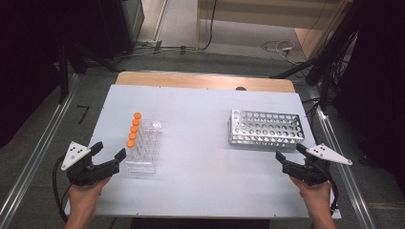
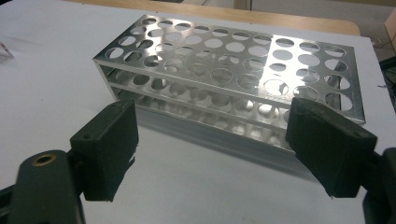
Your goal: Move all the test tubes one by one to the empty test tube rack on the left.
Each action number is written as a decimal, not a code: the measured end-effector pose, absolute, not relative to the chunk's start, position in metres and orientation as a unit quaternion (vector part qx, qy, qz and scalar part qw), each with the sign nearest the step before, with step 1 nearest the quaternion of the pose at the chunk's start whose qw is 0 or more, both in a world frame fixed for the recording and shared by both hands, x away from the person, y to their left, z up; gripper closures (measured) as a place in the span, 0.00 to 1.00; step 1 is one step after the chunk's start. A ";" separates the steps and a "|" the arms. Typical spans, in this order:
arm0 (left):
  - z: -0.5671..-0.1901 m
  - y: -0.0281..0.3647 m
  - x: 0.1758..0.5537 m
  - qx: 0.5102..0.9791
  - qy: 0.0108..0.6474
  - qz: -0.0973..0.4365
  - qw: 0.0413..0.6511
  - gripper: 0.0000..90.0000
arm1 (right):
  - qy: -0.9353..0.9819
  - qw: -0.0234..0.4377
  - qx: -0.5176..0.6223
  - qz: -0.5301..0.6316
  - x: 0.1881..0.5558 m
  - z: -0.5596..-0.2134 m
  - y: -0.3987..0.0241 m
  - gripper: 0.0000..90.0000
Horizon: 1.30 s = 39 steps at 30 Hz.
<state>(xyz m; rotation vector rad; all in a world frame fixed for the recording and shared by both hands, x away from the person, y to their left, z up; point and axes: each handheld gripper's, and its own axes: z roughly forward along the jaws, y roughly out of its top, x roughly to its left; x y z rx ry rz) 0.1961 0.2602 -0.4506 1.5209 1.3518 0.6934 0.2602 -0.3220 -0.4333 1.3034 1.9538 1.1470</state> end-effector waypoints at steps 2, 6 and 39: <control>-0.451 0.261 0.196 0.623 0.552 0.283 0.476 0.17 | 0.720 0.260 0.484 0.424 0.260 -0.433 -0.323 0.17; -0.452 0.261 0.196 0.625 0.552 0.282 0.475 0.17 | 0.719 0.261 0.485 0.423 0.259 -0.434 -0.325 0.17; -0.455 0.264 0.191 0.627 0.555 0.284 0.468 0.17 | 0.699 0.274 0.510 0.420 0.253 -0.435 -0.350 0.17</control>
